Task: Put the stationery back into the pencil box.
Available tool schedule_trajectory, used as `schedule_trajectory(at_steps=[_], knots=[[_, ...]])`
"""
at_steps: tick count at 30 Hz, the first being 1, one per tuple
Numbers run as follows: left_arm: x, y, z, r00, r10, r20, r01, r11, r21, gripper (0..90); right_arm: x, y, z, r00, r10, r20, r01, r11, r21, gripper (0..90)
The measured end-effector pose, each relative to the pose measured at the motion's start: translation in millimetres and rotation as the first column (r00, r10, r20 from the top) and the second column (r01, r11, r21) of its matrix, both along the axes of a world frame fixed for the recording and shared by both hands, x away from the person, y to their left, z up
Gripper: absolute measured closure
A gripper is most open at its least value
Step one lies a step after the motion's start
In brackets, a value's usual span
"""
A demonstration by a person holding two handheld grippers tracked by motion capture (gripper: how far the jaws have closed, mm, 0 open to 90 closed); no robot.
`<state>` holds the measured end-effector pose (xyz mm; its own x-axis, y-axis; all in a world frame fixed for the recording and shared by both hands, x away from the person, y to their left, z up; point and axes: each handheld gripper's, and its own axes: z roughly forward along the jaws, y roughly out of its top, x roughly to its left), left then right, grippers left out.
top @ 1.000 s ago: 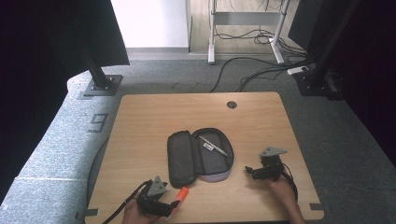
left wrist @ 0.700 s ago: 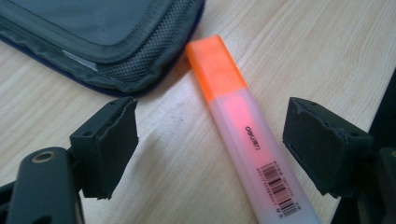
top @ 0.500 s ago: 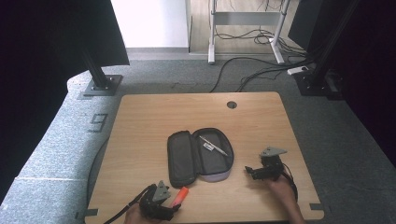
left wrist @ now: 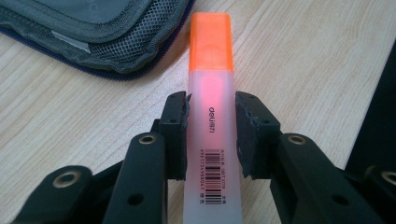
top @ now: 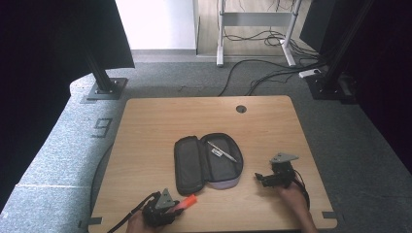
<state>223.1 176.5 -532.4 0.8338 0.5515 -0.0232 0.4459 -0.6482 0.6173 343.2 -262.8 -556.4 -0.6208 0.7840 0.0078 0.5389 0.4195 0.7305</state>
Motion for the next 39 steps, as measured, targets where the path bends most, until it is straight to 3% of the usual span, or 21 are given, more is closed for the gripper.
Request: schedule_trajectory(at_steps=[8, 19, 25, 29, 39], knots=[[-0.1, 1.3, 2.0, 0.9997, -0.025, -0.005, 0.025, 0.9995, -0.019, 66.6, 0.0, 0.0, 0.0, 1.0, 0.0, 0.0, 0.0, 1.0, 0.0, 6.1], [-0.7, 9.1, 20.1, 0.9998, -0.003, 0.017, 0.005, 0.9929, -0.119, 66.6, 0.1, 0.0, 0.0, 1.0, 0.0, -0.001, 0.0, 1.0, 0.001, 6.0], [2.9, 8.6, 28.4, 0.9994, 0.003, 0.035, 0.001, 0.9938, -0.111, 66.6, 0.1, 0.0, 0.0, 1.0, 0.0, -0.001, 0.0, 1.0, 0.001, 6.0], [6.4, 10.2, 32.3, 0.9996, 0.016, 0.023, -0.013, 0.9916, -0.129, 66.6, 0.1, 0.0, 0.0, 1.0, 0.0, -0.001, 0.0, 1.0, 0.001, 6.0], [13.1, 10.4, 46.2, 0.9985, 0.029, 0.047, -0.021, 0.9883, -0.151, 66.6, 0.1, 0.0, 0.0, 1.0, 0.0, -0.001, 0.0, 1.0, 0.001, 6.0]])
